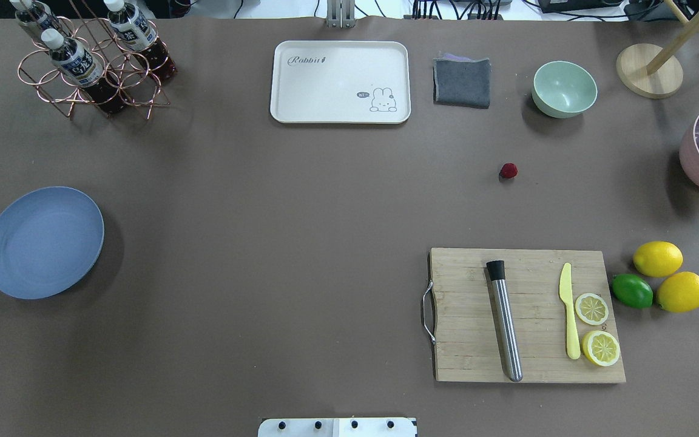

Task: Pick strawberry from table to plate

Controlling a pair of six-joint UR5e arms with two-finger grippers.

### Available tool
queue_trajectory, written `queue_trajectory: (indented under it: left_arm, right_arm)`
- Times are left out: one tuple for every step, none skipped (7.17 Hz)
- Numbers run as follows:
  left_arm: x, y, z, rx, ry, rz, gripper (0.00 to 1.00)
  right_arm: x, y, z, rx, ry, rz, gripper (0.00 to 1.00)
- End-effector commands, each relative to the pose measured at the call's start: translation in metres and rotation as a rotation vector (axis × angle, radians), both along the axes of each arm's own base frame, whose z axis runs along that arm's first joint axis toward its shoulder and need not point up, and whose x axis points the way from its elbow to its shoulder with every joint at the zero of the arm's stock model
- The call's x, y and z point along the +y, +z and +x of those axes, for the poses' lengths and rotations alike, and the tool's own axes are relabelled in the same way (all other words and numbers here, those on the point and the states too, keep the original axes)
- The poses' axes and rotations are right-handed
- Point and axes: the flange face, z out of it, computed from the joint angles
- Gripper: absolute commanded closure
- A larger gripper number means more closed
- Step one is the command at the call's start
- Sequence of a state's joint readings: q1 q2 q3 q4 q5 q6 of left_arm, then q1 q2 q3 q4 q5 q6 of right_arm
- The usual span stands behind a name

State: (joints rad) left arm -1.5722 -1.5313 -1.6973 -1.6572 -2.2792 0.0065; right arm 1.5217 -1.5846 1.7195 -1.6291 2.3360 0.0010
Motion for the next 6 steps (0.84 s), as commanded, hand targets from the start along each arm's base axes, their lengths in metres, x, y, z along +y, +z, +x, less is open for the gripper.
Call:
queue_trajectory:
  left_arm:
    - [0.0016,0.0028,0.0,0.0,0.0,-0.006,0.02]
    - [0.0017,0.0051,0.0007,0.0,0.001,-0.011,0.02]
    - [0.0009,0.0037,0.0006,-0.001,0.0,-0.009,0.02]
    - [-0.001,0.0017,0.0006,-0.001,-0.001,-0.007,0.02]
    - [-0.0009,0.0011,0.0007,0.001,-0.001,-0.008,0.02]
    - [-0.0009,0.0019,0.0007,0.001,-0.001,-0.01,0.02]
  right_arm:
    - [-0.004,-0.006,-0.0002,-0.001,0.0,0.012,0.0]
    - [-0.004,-0.0054,-0.0003,-0.002,0.0,0.01,0.0]
    - [-0.004,-0.0062,-0.0003,-0.002,0.001,0.011,0.0]
    - [-0.0046,-0.0062,-0.0004,-0.002,0.001,0.011,0.0]
    - [-0.0046,-0.0061,-0.0003,-0.001,0.001,0.011,0.0]
    - [-0.0085,-0.0091,-0.0004,-0.001,0.001,0.017,0.0]
